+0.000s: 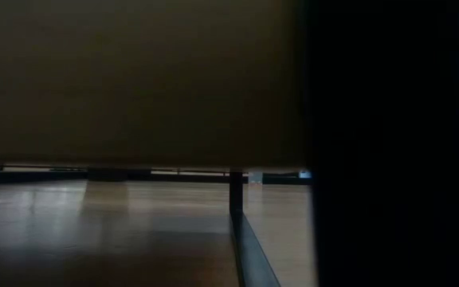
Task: Pick and place medicine bottles onto shelf by color
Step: Put the bottom white pill bottle on the shelf aligned with the other white pill bottle
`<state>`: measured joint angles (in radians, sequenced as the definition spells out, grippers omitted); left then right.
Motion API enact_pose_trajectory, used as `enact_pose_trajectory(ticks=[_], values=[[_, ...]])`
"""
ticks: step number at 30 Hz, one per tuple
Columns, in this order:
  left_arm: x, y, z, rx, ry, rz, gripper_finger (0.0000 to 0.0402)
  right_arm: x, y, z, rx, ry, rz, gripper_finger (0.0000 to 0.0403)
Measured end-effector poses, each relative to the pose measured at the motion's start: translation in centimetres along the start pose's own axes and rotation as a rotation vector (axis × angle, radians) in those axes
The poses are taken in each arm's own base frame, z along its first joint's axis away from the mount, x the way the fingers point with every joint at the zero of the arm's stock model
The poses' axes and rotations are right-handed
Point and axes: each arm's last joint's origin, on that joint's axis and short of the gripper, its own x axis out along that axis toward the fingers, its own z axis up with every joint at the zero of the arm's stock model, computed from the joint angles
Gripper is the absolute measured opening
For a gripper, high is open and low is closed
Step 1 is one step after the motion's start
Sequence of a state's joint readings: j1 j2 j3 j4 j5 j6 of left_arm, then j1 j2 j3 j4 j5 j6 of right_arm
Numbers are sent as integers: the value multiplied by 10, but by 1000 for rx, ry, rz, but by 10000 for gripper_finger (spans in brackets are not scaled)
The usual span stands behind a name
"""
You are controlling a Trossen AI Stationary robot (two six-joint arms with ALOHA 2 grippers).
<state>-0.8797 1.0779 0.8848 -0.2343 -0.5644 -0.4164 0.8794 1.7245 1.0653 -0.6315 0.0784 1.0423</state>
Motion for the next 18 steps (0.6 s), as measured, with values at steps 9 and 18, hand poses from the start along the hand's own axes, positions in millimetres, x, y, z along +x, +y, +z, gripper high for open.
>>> enact_pose_trajectory(ticks=[9, 18], values=[[0, 1, -2, 14, 19, 9, 235, -1, -15, 29, 5, -30, -12, 146], [0, 2, -4, 34, 39, 17, 235, -23, -29, 76, -81, -52, -17, 147]])
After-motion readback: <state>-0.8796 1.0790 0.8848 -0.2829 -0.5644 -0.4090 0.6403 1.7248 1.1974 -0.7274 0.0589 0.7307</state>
